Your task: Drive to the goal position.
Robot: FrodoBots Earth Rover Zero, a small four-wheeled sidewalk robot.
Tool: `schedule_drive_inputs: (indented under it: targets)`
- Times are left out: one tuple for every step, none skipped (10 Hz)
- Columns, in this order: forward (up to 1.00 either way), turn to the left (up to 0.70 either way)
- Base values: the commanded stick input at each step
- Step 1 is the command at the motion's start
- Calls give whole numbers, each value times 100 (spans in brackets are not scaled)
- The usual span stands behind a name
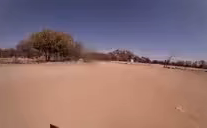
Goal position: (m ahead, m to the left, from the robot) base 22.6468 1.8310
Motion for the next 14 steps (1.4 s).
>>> schedule_drive_inputs:
  targets:
    - [100,0]
    - [100,0]
    - [100,0]
    - [100,0]
    - [100,0]
    - [100,0]
    - [100,0]
    - [100,0]
    - [100,0]
    - [100,0]
    - [100,0]
    - [100,0]
    - [100,0]
    - [100,0]
